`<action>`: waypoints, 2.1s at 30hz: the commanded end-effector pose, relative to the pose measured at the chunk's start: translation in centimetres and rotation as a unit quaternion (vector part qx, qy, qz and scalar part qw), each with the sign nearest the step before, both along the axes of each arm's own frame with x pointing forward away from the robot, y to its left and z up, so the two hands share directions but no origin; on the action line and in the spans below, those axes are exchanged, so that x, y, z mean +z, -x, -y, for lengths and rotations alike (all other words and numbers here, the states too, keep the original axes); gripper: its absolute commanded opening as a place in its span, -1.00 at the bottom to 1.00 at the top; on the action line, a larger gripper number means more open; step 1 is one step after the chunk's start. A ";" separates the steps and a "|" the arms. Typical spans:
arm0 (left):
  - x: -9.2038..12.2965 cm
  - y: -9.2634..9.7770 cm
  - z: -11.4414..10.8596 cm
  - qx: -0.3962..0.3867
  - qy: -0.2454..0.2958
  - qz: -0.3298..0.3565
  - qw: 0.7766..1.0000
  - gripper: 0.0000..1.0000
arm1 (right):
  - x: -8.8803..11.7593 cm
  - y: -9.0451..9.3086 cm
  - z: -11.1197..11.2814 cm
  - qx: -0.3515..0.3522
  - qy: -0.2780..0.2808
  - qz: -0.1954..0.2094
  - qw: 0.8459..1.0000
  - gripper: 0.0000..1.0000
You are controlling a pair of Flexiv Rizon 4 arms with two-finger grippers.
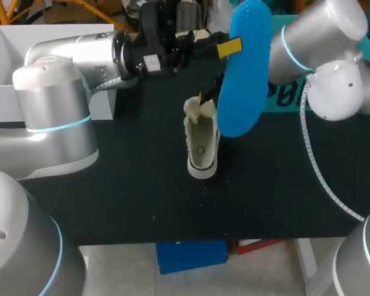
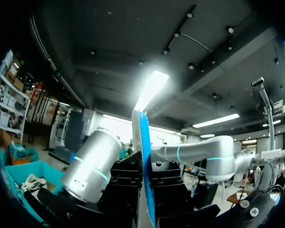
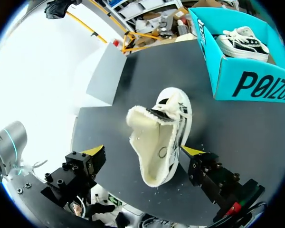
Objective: Take the shoe out of the shoebox, open the shoe tongue, remove and reinsert the insole, then place the shoe into the shoebox
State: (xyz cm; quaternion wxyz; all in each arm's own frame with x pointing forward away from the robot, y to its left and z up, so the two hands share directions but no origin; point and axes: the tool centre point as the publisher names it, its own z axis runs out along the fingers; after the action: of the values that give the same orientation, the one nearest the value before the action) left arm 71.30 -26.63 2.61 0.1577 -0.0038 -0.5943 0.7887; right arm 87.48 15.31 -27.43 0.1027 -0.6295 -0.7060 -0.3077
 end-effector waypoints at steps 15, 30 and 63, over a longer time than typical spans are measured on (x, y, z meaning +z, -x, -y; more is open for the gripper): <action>-0.1 0.0 0.0 0.000 0.000 0.001 1.000 -1.00 | 1.8 1.0 1.6 0.044 -0.275 -0.004 0.960 1.00; -0.1 0.0 0.0 0.000 0.000 0.001 1.000 -1.00 | 5.1 0.9 2.1 0.031 -0.334 -0.013 0.942 1.00; -6.2 2.2 1.9 0.096 -0.193 0.314 0.924 -1.00 | 5.6 1.1 2.2 0.023 -0.322 -0.001 0.947 1.00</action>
State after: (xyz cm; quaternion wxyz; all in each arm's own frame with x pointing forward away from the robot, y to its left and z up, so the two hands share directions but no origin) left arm 69.23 -28.51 -3.78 -0.1134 -0.1663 -0.7420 0.6395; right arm 86.34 12.95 -21.68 0.3083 -0.5468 -0.5843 -0.5143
